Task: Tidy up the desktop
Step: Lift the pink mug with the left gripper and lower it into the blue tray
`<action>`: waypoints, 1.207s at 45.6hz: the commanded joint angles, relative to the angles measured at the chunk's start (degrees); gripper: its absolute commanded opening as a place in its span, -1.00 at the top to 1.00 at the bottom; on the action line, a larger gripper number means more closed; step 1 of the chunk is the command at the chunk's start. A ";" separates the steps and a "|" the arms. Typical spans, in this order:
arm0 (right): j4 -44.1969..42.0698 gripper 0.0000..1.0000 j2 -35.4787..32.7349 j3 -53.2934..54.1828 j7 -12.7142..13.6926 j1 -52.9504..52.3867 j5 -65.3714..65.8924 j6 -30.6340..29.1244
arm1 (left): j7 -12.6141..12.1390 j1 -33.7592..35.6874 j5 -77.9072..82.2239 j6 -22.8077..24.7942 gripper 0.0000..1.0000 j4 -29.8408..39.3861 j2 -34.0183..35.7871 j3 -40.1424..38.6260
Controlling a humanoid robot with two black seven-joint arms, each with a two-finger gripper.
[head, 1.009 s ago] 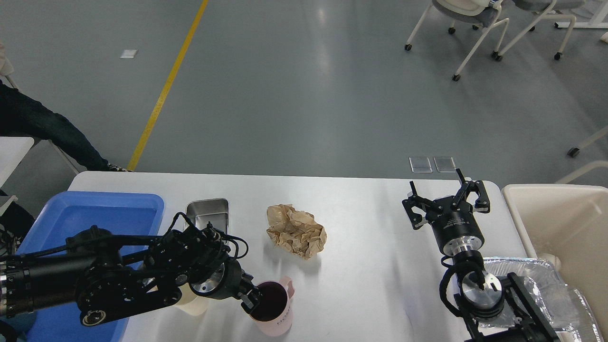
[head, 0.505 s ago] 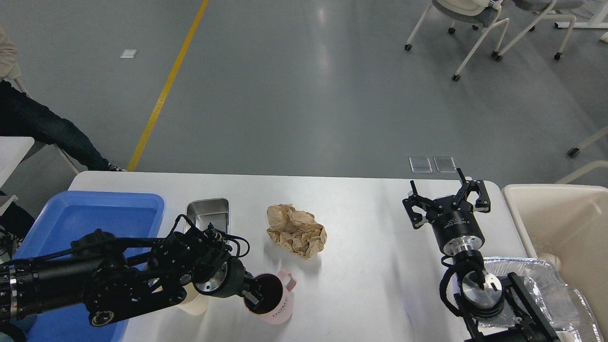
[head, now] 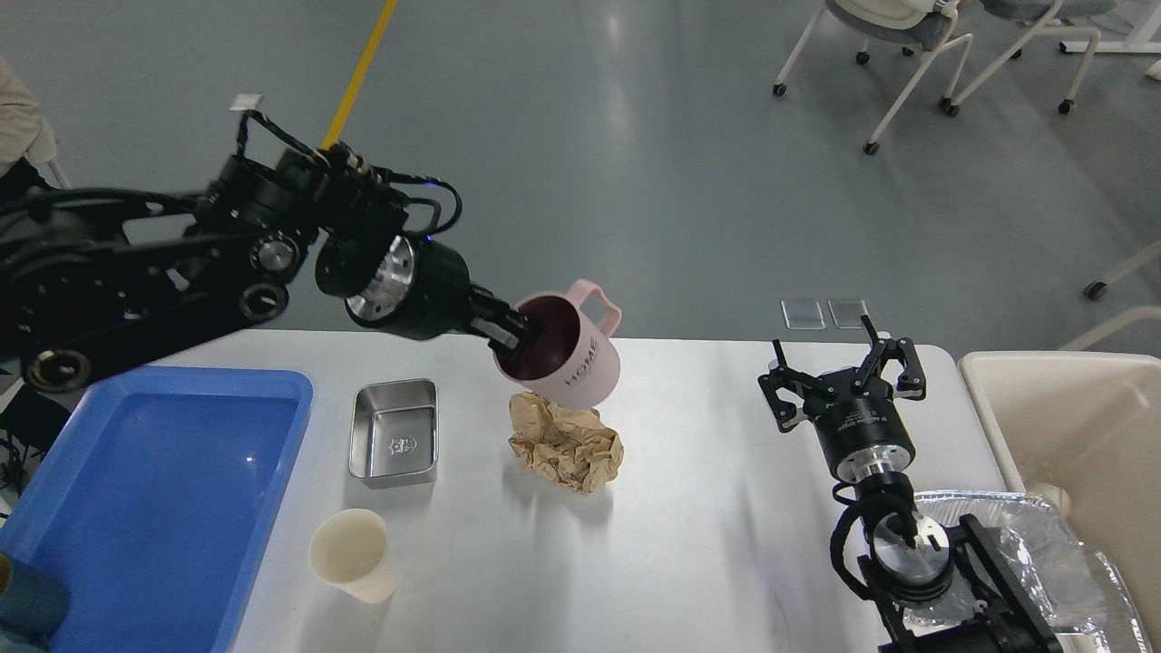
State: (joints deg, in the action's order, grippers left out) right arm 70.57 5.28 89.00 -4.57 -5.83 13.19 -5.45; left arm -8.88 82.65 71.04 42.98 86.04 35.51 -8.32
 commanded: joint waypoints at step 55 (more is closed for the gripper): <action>-0.35 -1.00 0.00 -0.23 0.09 0.03 -0.01 0.00 | -0.44 -46.87 -1.43 -20.65 0.96 -0.26 36.65 0.85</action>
State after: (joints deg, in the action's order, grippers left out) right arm 70.24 5.32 88.77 -4.49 -5.80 13.17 -5.46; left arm -9.21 40.93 69.57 24.97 86.27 73.08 -7.48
